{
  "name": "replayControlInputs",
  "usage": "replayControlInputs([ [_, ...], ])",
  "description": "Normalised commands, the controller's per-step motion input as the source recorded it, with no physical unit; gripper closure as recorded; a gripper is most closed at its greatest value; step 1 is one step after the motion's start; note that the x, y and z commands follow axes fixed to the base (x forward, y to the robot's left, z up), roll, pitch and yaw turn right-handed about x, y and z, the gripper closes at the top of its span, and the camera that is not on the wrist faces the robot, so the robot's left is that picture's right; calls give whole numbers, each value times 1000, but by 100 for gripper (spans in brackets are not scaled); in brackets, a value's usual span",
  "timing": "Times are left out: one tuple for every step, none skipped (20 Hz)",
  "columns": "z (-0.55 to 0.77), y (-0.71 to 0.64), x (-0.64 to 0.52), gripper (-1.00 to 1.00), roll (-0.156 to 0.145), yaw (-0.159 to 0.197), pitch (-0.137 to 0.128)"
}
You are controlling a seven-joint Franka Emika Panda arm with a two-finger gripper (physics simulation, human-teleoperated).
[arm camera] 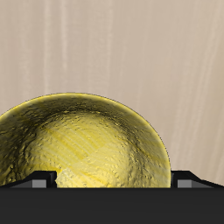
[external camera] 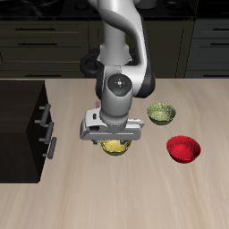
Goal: Place the yellow bowl on the plate
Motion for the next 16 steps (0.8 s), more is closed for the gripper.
replayControlInputs([
  [-151, -30, -11, -100, -1, 31, 12],
  [0, 0, 0, -100, 0, 0, 0],
  [-509, -169, -240, -100, -26, -50, 158],
  [-280, -103, -35, -100, -15, -2, 62],
  [-248, -117, -235, -100, 3, -38, 73],
  [-230, -125, -53, -100, -20, 31, 0],
  [-206, -183, -161, -100, -18, 3, 47],
  [-161, -199, -14, -100, -34, -34, 37],
  [-168, -164, -11, -100, -40, -15, 21],
  [-205, -195, -148, -100, -8, 38, 36],
  [-77, -120, -136, -100, -34, -25, 25],
  [-93, -90, -14, -100, -18, 0, 5],
  [-57, 1, -180, -100, 8, 2, 4],
  [-215, -45, -20, -100, 92, -176, 127],
  [-46, 62, -78, -100, 101, -14, -16],
  [7, -59, -89, -100, -63, 65, -29],
])
